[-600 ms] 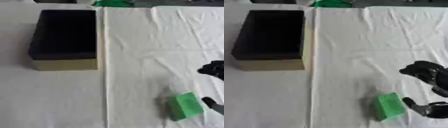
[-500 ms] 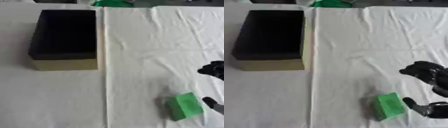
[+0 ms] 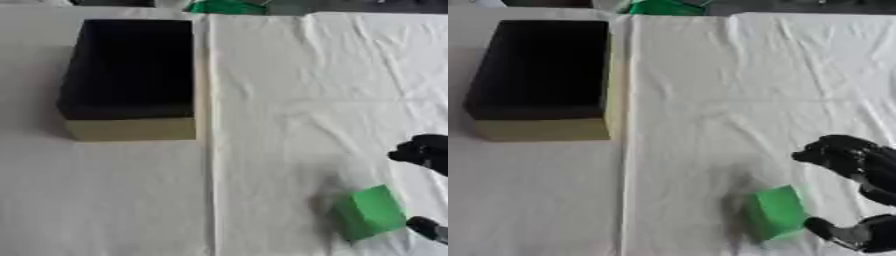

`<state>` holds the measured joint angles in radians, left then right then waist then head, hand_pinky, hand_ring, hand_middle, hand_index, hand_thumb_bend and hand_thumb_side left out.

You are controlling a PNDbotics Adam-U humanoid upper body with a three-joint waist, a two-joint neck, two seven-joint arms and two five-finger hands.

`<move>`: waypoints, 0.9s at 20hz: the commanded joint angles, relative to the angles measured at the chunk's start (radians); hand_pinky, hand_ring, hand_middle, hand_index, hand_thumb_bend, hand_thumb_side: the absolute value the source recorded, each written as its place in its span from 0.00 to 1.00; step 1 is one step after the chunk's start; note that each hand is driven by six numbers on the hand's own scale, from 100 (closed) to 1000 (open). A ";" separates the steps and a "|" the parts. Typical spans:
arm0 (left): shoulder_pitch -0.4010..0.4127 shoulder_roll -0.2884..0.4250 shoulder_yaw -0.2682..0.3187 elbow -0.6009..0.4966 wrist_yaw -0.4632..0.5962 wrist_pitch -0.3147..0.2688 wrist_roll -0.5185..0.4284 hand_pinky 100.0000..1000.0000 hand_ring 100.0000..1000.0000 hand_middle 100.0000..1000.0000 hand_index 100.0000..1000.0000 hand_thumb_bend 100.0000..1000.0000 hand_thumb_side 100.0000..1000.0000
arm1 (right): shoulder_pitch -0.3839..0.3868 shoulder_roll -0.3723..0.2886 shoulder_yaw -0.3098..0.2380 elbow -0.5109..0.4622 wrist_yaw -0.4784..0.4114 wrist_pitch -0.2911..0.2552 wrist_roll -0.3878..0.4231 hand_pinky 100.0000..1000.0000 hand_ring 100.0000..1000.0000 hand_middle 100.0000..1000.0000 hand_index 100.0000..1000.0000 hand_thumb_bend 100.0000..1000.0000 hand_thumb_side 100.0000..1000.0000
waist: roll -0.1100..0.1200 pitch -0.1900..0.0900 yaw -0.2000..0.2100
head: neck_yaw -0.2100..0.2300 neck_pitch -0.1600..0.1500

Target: Pick up objects on the table and place them in the box.

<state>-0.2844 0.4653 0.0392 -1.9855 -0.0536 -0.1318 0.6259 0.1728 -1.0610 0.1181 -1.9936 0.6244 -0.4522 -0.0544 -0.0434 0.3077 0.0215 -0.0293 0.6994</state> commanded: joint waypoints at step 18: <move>-0.018 0.014 -0.003 -0.014 0.005 -0.003 -0.015 0.59 0.67 0.69 0.76 0.41 1.00 | -0.068 -0.018 0.057 -0.006 0.068 0.022 0.041 0.90 0.83 0.77 0.96 0.56 1.00 | 0.002 -0.009 0.013 | -0.011 -0.002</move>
<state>-0.2905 0.4645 0.0333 -1.9855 -0.0518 -0.1326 0.6157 0.1110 -1.0598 0.1765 -1.9935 0.6991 -0.4318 -0.0220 -0.0437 0.3126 0.0341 -0.0383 0.6997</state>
